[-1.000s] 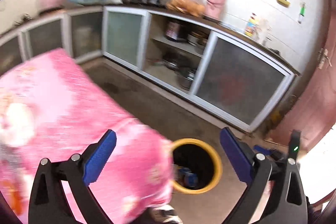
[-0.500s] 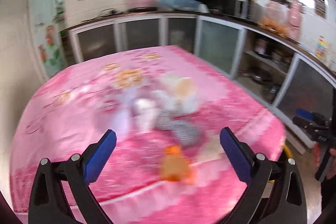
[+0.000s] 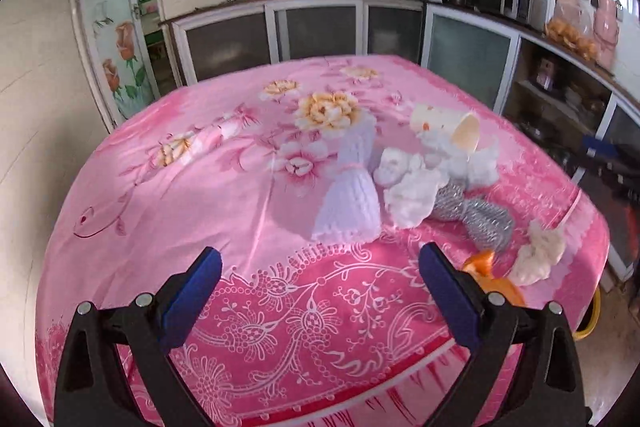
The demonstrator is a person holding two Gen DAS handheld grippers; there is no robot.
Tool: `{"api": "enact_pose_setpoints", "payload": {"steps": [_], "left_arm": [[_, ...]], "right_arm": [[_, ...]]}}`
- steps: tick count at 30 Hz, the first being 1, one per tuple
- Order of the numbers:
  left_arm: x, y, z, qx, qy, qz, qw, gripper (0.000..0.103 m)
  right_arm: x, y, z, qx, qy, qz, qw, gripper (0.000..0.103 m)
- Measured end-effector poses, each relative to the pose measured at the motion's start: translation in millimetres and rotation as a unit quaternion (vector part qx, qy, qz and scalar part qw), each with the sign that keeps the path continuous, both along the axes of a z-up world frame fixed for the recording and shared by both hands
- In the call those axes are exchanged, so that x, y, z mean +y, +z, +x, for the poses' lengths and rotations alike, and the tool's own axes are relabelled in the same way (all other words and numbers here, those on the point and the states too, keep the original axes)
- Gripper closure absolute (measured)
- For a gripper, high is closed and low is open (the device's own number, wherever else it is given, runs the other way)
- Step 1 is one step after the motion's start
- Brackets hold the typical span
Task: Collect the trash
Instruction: 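Grasp the white mesh fruit net with the left tool while the right tool grasps the dotted paper cup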
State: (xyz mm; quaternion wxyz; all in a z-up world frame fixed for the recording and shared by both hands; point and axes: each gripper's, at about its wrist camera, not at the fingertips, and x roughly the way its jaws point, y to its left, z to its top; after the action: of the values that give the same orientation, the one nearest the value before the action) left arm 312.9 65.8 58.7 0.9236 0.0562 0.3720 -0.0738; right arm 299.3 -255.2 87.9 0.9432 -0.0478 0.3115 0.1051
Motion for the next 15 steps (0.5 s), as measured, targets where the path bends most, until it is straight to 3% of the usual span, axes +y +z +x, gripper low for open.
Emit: {"api": "enact_pose_setpoints", "payload": {"steps": [6,15], "left_arm": [[-11.2,-11.8,26.6,0.012,-0.018,0.017,0.9996,0.008],[-22.0,-31.2,68.5,0.075,-0.027,0.007,0.9968,0.008]], "right_arm": [[19.6,-6.1,34.7,0.009,0.012,-0.030,0.999,0.035],[42.7,-17.1,91.4,0.038,0.037,-0.052,0.997,0.035]]}}
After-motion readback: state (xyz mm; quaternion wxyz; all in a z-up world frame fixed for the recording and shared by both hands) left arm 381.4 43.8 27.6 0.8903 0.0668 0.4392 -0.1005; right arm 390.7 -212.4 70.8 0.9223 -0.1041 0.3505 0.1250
